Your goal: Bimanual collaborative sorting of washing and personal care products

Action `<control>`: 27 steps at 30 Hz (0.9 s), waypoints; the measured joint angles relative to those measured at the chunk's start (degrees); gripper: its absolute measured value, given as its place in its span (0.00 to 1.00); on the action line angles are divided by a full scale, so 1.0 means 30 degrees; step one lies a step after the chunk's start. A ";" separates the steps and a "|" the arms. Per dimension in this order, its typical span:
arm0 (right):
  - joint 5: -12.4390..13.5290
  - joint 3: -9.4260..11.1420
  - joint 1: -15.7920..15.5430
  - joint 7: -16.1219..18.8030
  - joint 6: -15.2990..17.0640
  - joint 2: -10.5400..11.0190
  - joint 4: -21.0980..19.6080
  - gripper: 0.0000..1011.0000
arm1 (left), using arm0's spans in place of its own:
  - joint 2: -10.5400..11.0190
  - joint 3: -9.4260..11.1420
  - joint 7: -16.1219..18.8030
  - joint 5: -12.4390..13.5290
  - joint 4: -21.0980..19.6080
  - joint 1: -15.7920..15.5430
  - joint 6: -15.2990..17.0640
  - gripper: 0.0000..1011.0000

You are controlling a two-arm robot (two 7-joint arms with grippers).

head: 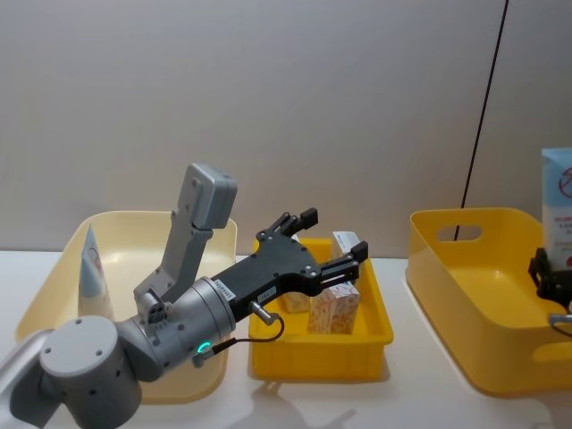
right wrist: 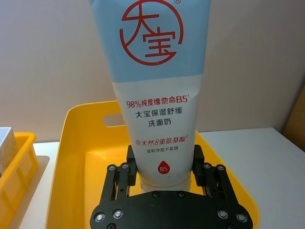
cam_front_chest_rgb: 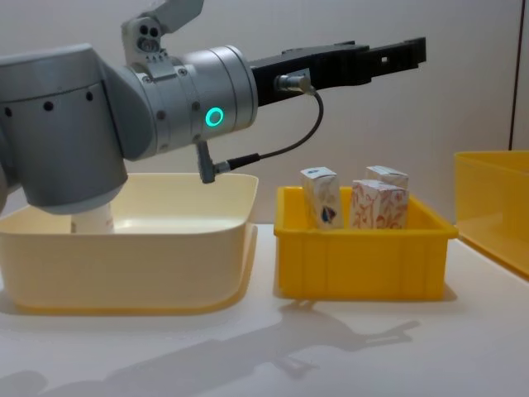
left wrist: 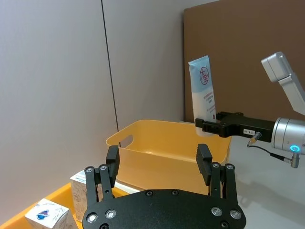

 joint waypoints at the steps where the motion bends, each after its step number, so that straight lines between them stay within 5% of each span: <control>1: -0.0048 -0.0015 0.0014 -0.0021 0.0027 -0.0021 0.0028 0.65 | 0.0000 0.0000 0.0001 -0.0001 0.0001 -0.0001 0.0000 0.99; 10: -0.0358 -0.0194 0.0137 -0.0174 0.0202 -0.0206 0.0296 0.67 | 0.0000 0.0000 0.0001 -0.0001 0.0000 -0.0001 0.0000 0.99; 22: -0.0543 -0.0287 0.0206 -0.0284 0.0307 -0.0314 0.0440 0.99 | 0.0001 -0.0001 0.0001 -0.0002 0.0000 -0.0001 0.0000 0.99; 27: -0.0585 -0.0308 0.0212 -0.0291 0.0322 -0.0337 0.0480 0.99 | -0.0001 -0.0001 0.0001 -0.0001 0.0000 0.0000 0.0001 0.99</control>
